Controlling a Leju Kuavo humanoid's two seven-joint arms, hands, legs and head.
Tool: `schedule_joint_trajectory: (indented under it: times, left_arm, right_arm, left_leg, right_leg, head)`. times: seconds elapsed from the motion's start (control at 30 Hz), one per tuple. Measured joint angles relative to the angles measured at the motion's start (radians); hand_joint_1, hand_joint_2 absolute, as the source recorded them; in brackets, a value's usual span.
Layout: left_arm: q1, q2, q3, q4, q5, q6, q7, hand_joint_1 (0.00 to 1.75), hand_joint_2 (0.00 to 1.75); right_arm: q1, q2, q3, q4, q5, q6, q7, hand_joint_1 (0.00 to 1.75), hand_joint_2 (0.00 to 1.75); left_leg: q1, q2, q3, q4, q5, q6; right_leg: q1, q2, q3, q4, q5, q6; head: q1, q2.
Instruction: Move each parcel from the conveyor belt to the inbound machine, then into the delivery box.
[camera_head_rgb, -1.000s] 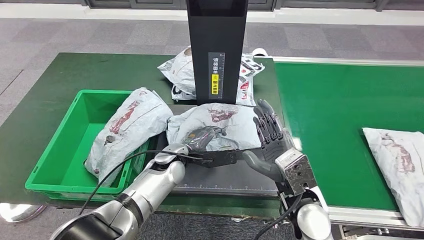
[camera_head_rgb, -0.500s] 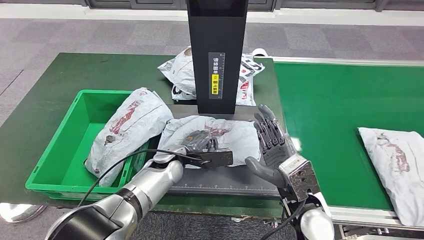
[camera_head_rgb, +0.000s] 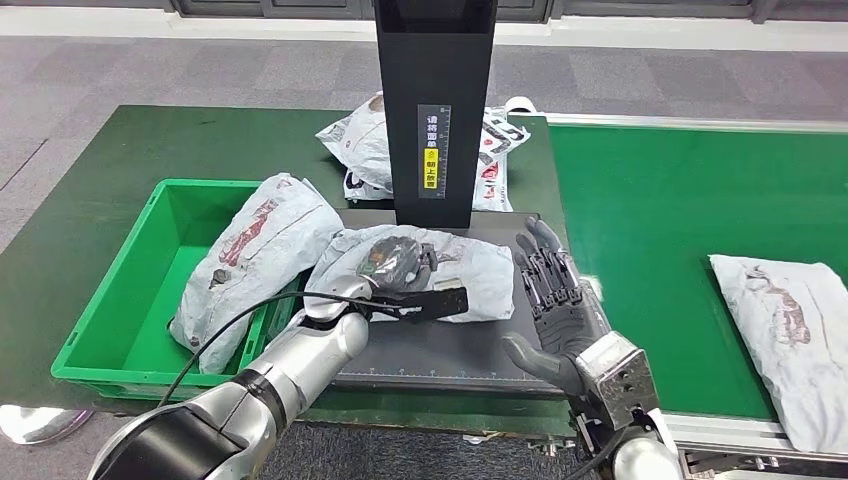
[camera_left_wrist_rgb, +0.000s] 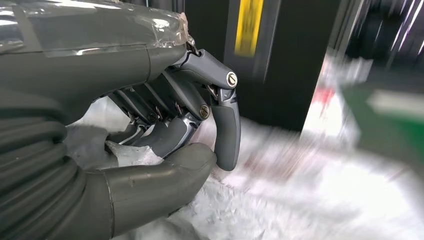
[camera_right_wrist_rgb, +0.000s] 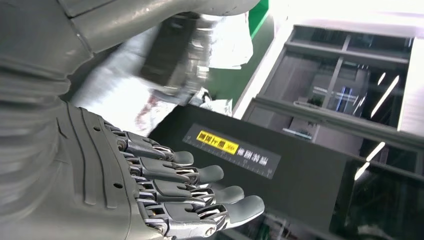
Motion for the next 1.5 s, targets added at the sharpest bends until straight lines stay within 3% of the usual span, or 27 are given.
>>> schedule_joint_trajectory:
  times: [0.3,0.63,0.87,1.07,1.3,1.5]
  left_arm:
    - [0.032,0.029,0.047,-0.434,0.096,0.024,0.011,1.75,1.75]
    - [0.071,0.047,0.058,-0.608,0.125,0.072,0.009,1.75,1.75]
    - [0.082,0.063,0.081,-0.706,0.065,0.158,0.066,1.75,1.75]
    - [0.012,0.103,0.168,-0.676,-0.2,0.266,0.225,1.75,1.75]
    - [-0.095,0.2,0.342,-0.442,-0.495,0.344,0.376,1.75,1.75]
    - [-0.116,0.272,0.451,-0.267,-0.54,0.357,0.403,1.75,1.75]
  right_arm:
    - [0.047,0.0,-0.026,-0.033,0.004,-0.014,-0.018,0.0,1.75]
    - [0.054,0.0,-0.033,-0.034,0.005,-0.013,-0.023,0.0,1.75]
    - [0.061,0.0,-0.034,-0.034,0.014,-0.001,-0.027,0.0,1.75]
    - [0.071,0.0,-0.035,-0.034,0.016,-0.004,-0.025,0.0,1.75]
    - [0.084,-0.009,-0.035,-0.033,-0.007,-0.013,-0.02,0.0,1.75]
    - [0.091,-0.029,-0.035,-0.029,-0.023,-0.016,-0.024,0.0,1.75]
  left_leg:
    - [0.0,0.0,0.0,0.0,0.0,0.0]
    - [0.0,0.0,0.0,0.0,0.0,0.0]
    - [0.0,0.0,-0.001,0.0,0.0,0.0]
    - [0.0,0.0,0.0,0.0,0.0,-0.001]
    - [0.001,0.002,0.001,-0.001,0.002,-0.002]
    - [0.002,0.001,0.0,-0.001,0.002,-0.002]
  right_leg:
    - [0.0,0.0,0.0,0.0,0.0,0.0]
    - [0.0,0.0,0.0,0.0,0.0,0.0]
    - [0.0,0.0,0.0,0.0,0.0,0.0]
    - [0.0,0.001,0.0,0.0,0.0,0.0]
    - [0.002,0.002,0.0,0.001,0.001,-0.001]
    - [0.002,0.001,-0.001,0.001,0.001,-0.002]
  head:
    - [0.0,0.0]
    - [0.0,0.0]
    - [0.0,0.0]
    - [0.0,0.0]
    - [0.0,0.0]
    - [0.0,0.0]
